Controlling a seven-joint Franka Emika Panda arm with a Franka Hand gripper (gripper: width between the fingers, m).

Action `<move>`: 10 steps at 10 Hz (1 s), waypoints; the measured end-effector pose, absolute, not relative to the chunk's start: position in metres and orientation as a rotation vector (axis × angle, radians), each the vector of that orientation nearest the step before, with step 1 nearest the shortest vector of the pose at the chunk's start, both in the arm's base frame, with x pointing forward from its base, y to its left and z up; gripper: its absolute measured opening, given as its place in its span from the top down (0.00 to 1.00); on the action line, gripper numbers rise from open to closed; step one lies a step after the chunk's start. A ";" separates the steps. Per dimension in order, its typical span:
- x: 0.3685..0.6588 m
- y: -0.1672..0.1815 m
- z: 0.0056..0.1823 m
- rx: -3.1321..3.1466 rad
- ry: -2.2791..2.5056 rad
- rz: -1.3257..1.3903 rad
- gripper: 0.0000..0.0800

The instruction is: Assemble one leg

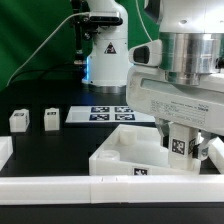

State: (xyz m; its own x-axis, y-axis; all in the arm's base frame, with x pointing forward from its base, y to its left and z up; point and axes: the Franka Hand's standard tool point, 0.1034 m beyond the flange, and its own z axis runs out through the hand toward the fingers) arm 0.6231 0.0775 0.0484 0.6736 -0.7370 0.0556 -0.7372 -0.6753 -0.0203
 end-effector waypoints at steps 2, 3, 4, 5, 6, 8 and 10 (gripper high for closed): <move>0.624 0.078 0.049 2.872 -1.264 0.095 0.22; 0.624 0.078 0.050 2.873 -1.266 0.096 0.20; 0.624 0.079 0.051 2.874 -1.267 0.097 0.19; 0.625 0.080 0.052 2.876 -1.266 0.099 0.19; 0.626 0.081 0.056 2.880 -1.269 0.105 0.19; 0.631 0.083 0.068 2.892 -1.278 0.124 0.19; 0.631 0.084 0.069 2.893 -1.279 0.126 0.19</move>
Offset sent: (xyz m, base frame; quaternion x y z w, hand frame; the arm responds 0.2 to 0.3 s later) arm -0.0042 0.0046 0.0079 0.0130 -0.0125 0.0100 0.9998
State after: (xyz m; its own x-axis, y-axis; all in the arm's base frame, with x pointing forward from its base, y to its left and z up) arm 0.6308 0.0837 0.0694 0.6704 -0.7393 0.0629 -0.7374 -0.6733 -0.0544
